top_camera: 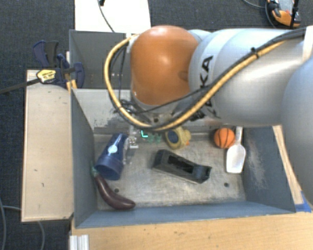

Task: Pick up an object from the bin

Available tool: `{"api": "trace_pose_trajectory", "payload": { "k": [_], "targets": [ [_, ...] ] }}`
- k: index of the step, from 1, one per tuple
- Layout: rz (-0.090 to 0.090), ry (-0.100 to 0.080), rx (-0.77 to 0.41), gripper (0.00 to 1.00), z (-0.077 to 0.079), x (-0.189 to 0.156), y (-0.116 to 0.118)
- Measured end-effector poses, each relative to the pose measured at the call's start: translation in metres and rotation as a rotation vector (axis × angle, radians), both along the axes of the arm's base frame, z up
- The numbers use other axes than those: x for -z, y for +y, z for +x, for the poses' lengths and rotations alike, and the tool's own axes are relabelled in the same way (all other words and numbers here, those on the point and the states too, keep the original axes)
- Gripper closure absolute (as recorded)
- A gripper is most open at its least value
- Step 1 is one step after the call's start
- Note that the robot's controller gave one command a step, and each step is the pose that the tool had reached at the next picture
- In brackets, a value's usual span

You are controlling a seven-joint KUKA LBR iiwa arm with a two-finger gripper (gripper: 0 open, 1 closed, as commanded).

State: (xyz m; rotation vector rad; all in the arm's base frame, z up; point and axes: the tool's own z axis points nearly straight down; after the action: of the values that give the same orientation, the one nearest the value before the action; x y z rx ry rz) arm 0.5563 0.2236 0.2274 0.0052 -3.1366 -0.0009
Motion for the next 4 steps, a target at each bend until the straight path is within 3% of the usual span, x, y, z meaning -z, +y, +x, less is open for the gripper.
{"api": "trace_pose_trajectory", "payload": {
  "k": [1,2,3,4],
  "targets": [
    [0.002,-0.008,0.005,0.0,0.002,-0.004,-0.001],
    [0.003,-0.013,0.008,0.0,0.002,0.048,0.002],
    [0.008,-0.018,-0.075,1.0,-0.012,0.138,0.018],
    [0.009,-0.018,-0.074,1.0,-0.012,0.138,0.018]
  ]
}}
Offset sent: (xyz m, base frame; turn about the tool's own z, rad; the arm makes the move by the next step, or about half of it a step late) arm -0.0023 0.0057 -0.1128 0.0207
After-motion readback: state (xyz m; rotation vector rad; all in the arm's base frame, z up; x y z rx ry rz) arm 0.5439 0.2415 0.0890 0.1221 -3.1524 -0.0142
